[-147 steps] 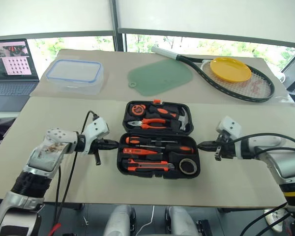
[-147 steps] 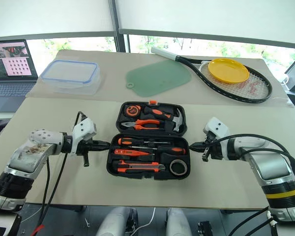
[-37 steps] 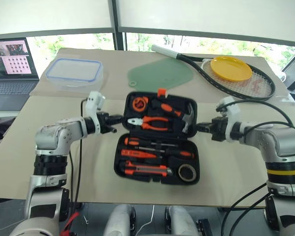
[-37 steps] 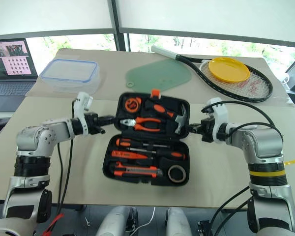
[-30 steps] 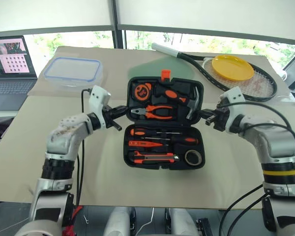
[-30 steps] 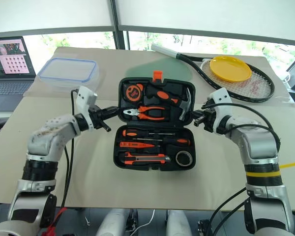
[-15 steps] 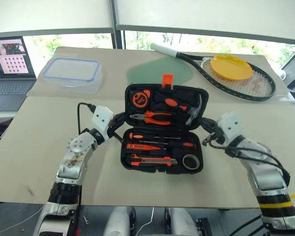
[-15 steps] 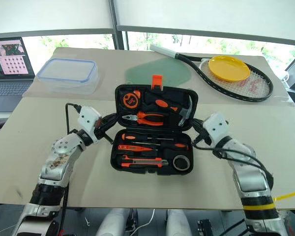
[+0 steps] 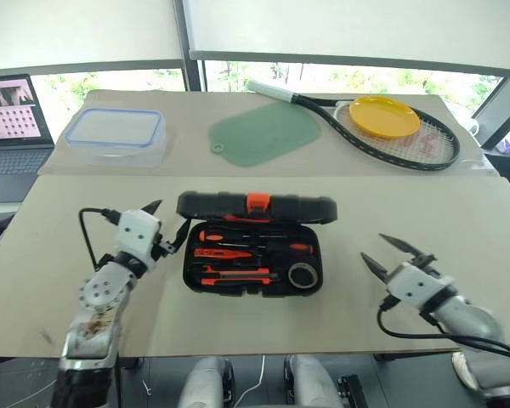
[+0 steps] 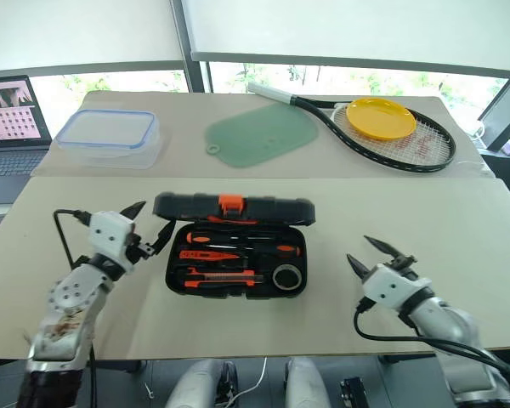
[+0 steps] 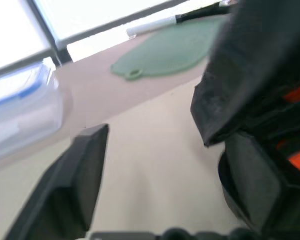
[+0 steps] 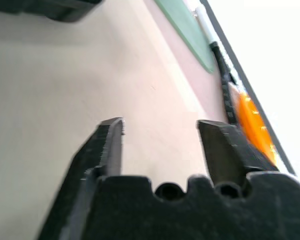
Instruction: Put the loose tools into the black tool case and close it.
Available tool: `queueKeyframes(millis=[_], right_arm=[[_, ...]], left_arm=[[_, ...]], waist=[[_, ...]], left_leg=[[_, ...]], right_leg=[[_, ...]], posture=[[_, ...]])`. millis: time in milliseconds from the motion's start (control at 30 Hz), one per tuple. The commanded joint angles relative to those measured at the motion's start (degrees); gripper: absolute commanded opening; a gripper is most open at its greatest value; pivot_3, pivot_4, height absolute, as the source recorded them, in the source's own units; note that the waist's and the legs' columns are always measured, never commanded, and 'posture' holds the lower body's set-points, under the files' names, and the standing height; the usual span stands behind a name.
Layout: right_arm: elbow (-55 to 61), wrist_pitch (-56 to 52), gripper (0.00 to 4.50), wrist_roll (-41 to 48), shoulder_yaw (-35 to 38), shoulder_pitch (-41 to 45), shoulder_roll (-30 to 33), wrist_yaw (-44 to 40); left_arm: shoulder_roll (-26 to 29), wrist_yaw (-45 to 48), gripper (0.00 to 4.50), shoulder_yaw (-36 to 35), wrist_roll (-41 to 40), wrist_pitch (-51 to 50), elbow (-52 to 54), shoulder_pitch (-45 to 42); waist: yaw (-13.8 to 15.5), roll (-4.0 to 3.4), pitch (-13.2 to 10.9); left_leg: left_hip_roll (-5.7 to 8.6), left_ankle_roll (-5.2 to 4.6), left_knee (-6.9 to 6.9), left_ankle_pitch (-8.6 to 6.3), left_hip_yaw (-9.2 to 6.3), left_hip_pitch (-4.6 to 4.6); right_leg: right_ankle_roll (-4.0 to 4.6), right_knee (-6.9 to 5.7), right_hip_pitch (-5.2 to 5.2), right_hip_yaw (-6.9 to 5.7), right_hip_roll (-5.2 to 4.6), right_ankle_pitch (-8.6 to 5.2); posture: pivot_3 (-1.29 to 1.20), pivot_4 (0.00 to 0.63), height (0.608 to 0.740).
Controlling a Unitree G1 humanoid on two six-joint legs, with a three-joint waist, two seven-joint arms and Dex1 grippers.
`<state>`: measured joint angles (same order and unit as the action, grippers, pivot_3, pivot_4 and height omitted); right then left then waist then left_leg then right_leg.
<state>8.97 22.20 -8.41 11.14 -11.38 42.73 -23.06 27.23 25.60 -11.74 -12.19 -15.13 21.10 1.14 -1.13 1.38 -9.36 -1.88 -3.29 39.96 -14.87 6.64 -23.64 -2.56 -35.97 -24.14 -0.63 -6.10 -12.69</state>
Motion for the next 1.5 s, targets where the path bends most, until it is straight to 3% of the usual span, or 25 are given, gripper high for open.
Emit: queueKeyframes(millis=[33,167,267,333,433,467,533,633,700,867,900,933,1067,1267,1500], right_arm=[[11.1,-11.8,4.4,15.3,4.8,-6.2,3.5,-10.2],[19.0,-26.9,4.4,28.5,4.8,-13.0,7.8,-20.3],[22.6,-33.5,4.4,33.9,3.1,-14.8,10.6,-26.2],[23.5,-35.1,4.4,33.9,1.2,-13.3,11.3,-27.3],[25.8,-38.9,4.4,37.1,-1.8,-9.5,11.8,-29.9],[26.0,-40.4,4.44,37.7,-3.0,-7.6,11.7,-30.2],[25.9,-42.8,3.9,37.8,-5.3,-4.2,11.1,-30.1],[25.8,-45.2,3.02,37.7,-9.0,0.4,10.8,-31.1],[25.4,-45.6,2.3,36.6,-11.9,3.1,10.6,-32.3],[23.4,-47.4,0.62,35.7,-17.1,8.8,9.4,-34.2],[23.1,-47.5,0.29,35.5,-17.6,9.4,9.2,-34.4],[22.4,-47.7,0.02,34.9,-18.5,10.4,8.5,-34.1],[18.3,-49.6,0.02,31.1,-20.2,15.9,2.8,-27.3],[12.4,-50.1,0.02,27.7,-14.2,18.2,-1.4,-19.4],[13.9,-49.7,0.02,27.6,-10.6,14.2,0.9,-21.1]], left_arm=[[5.1,3.1,4.5,-10.2,-10.1,-10.2,10.8,4.4],[11.8,11.0,4.5,-16.7,-21.8,-21.4,14.6,12.3],[17.6,19.0,4.5,-18.6,-22.5,-21.9,11.4,17.1],[20.3,21.1,4.5,-17.4,-20.2,-18.8,7.5,15.8],[24.0,23.8,4.5,-13.7,-19.0,-17.6,-1.9,7.0],[25.3,25.4,4.09,-10.9,-16.5,-14.7,-5.7,3.2],[26.7,29.2,3.75,-5.7,-13.3,-10.1,-12.3,-4.0],[25.5,31.9,2.68,2.9,-8.0,-5.7,-23.2,-17.5],[22.9,33.1,1.95,8.5,-3.3,-0.8,-31.0,-25.8],[14.7,34.5,0.16,17.4,4.6,8.9,-46.9,-40.1],[13.8,34.7,0.0,18.0,5.3,9.8,-48.9,-41.5],[12.2,34.6,0.0,19.2,6.4,11.2,-50.9,-43.1],[7.9,39.1,0.0,23.6,8.4,14.2,-52.9,-45.6],[12.1,51.8,0.0,25.1,4.2,9.2,-40.4,-38.5],[13.2,51.7,0.0,22.1,2.0,3.0,-32.8,-36.2]], waist=[[0.1,0.01,0.0],[0.6,0.01,0.0],[0.7,-0.02,0.1],[0.9,-0.01,0.1],[2.2,0.01,0.1],[2.3,0.01,0.1],[2.6,0.04,0.1],[2.9,0.1,0.1],[3.1,0.12,0.1],[3.2,0.2,0.1],[3.1,0.21,0.1],[3.0,0.22,0.1],[2.4,0.3,0.1],[1.8,0.29,0.1],[2.1,0.29,0.1]], left_leg=[[-0.03,0.06,-0.08,0.04,-0.03,-0.01],[-0.14,0.14,-0.19,0.08,-0.13,0.23],[-0.08,0.11,-0.17,0.06,-0.06,0.33],[-0.09,0.13,-0.21,0.06,-0.06,0.4],[-0.08,0.18,-0.19,0.08,-0.11,0.44],[-0.05,0.2,-0.18,0.1,-0.13,0.44],[-0.04,0.19,-0.17,0.1,-0.12,0.41],[0.02,0.15,-0.16,0.08,-0.08,0.26],[0.05,0.11,-0.16,0.08,-0.07,0.13],[0.19,0.08,0.07,0.08,-0.04,-0.14],[0.2,0.08,0.11,0.08,-0.04,-0.24],[0.18,0.06,0.14,0.07,-0.06,-0.25],[0.16,0.03,0.26,0.05,-0.09,-0.34],[0.06,0.13,0.41,0.11,-0.11,-0.53],[0.09,-0.18,0.45,-0.07,-0.14,-0.55]], right_leg=[[0.05,-0.04,-0.04,0.0,0.02,-0.03],[0.25,-0.1,0.14,-0.11,0.06,-0.16],[0.27,-0.1,0.18,-0.09,-0.03,-0.27],[0.72,-0.1,0.16,-0.12,-0.02,-0.56],[0.76,-0.1,0.01,-0.21,0.01,-0.58],[0.76,-0.1,0.0,-0.24,0.01,-0.57],[0.76,-0.07,-0.01,-0.23,0.01,-0.55],[0.74,-0.01,0.01,-0.22,0.0,-0.5],[0.27,-0.02,0.03,-0.19,0.0,-0.21],[0.15,0.0,0.0,-0.24,0.14,-0.11],[0.12,0.03,-0.03,-0.27,0.17,-0.08],[0.1,0.04,-0.04,-0.25,0.17,-0.07],[0.06,0.07,-0.05,-0.25,0.19,-0.06],[-0.01,0.03,-0.17,-0.22,0.15,-0.02],[-0.11,0.0,-0.15,-0.25,0.04,-0.03]], posture=[[0.0,0.15,0.738],[0.0,0.15,0.738],[0.0,0.15,0.738],[0.0,0.15,0.738],[0.0,0.15,0.738],[0.0,0.15,0.738],[0.0,0.15,0.738],[0.0,0.15,0.738],[0.0,0.15,0.738],[0.0,0.15,0.738],[0.0,0.15,0.738],[0.0,0.15,0.738],[0.0,0.15,0.738],[0.0,0.15,0.738],[0.0,0.15,0.738]])
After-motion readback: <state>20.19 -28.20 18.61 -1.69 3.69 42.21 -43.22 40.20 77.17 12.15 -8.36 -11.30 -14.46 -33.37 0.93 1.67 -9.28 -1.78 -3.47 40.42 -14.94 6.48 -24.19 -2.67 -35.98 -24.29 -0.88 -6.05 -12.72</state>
